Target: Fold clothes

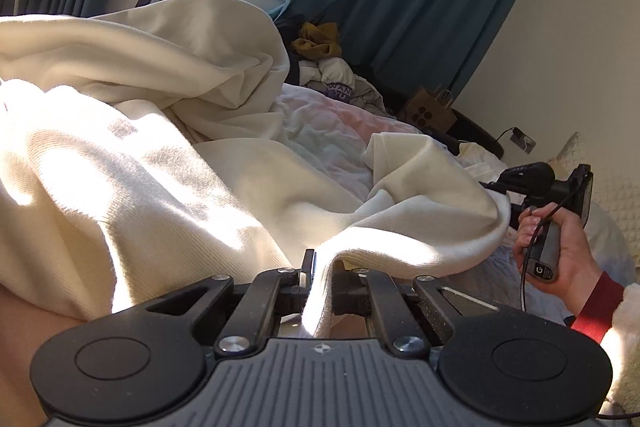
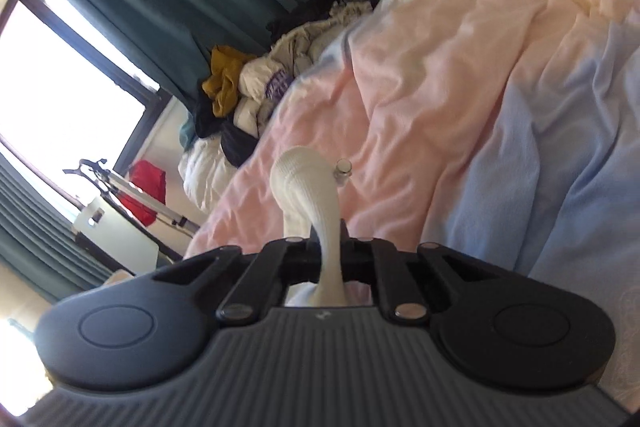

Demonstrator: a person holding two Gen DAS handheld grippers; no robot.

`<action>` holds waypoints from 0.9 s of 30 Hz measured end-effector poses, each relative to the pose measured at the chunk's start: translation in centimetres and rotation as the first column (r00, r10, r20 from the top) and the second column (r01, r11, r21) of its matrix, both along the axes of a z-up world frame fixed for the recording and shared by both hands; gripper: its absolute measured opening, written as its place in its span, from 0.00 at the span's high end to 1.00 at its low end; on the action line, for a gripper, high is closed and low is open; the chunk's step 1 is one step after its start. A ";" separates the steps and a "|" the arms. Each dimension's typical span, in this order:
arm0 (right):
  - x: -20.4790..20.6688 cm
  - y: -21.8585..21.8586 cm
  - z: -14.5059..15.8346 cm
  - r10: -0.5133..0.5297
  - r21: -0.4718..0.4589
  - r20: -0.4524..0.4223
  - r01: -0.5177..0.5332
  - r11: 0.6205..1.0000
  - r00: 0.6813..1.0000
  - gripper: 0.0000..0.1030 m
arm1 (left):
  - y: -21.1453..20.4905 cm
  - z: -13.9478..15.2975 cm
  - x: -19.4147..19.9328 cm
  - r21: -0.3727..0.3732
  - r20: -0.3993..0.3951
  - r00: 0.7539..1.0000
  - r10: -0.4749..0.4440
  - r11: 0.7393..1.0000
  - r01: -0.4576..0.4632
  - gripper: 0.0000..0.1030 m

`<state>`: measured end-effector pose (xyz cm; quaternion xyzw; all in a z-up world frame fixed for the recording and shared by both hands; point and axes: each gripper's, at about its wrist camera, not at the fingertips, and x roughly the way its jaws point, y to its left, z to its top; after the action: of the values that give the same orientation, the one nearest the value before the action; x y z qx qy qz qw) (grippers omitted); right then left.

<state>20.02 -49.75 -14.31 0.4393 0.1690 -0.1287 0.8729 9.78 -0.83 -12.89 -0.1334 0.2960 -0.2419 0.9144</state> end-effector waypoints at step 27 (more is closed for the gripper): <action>-10.4 -6.6 -1.8 -0.207 0.110 -0.200 0.232 0.967 0.958 0.90 | 8.3 5.0 -6.5 -0.053 -0.123 0.936 0.331 0.939 -0.339 0.39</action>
<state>9.67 -56.33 -16.14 0.4981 0.2086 -0.2541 0.8024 3.29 7.51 -7.89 -0.2287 0.3107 -0.0853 0.9186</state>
